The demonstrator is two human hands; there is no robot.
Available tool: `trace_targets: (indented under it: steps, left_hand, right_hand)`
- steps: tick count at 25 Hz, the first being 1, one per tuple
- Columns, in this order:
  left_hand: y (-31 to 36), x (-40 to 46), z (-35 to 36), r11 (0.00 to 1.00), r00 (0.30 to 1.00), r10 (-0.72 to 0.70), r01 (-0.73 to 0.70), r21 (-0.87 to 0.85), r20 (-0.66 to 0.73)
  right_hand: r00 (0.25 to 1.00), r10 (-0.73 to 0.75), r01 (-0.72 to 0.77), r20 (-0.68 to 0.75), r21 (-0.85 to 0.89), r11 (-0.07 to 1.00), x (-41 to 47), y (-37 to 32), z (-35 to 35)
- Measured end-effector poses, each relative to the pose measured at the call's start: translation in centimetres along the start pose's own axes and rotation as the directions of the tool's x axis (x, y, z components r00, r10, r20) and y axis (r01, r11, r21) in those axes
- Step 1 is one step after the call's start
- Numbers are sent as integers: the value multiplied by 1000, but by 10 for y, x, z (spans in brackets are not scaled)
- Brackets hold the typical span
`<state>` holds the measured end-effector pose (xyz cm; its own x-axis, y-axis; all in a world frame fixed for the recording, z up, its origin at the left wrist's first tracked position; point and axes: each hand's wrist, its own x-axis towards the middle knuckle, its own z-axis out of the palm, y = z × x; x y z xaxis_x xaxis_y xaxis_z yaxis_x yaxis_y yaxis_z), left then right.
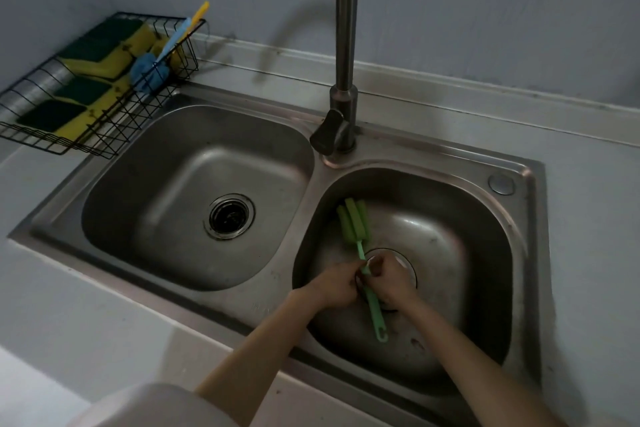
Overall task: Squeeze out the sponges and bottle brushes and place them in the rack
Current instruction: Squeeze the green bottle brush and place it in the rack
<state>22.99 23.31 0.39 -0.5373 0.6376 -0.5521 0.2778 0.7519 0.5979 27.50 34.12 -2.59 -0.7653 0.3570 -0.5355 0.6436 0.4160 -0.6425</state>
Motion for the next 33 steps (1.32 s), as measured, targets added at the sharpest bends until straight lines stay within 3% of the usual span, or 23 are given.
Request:
trace_targets:
  steps: [7,11,15,24,29,33]
  left_hand:
    - [16,-14,-22,964,945,68,-145,-224,-320]
    - [21,-27,-46,939,880,124,-254,-233,-459]
    - [19,-41,-78,923,809,218,-352,-153,-546]
    - [-35,-88,-158,923,720,302,-384,5,-625]
    - [-82,-117,-201,926,771,331,-376,30,-545]
    - [-125,-146,-242,925,714,328,-375,57,-618]
  right_hand:
    - [988,-150,152,-33,90,984,-30,-47,-57]
    - [948,-301,305,-102,22,952,-48,-71,-60]
    - [857,-434,431,-278,-78,899,-63,-109,-59]
    - [698,-613,594,-371,-178,784,-96,-220,-24]
    - [715,-564,583,-412,-94,807,-90,-270,8]
    - [689,-570,628,-447,-25,778,-89,-320,38]
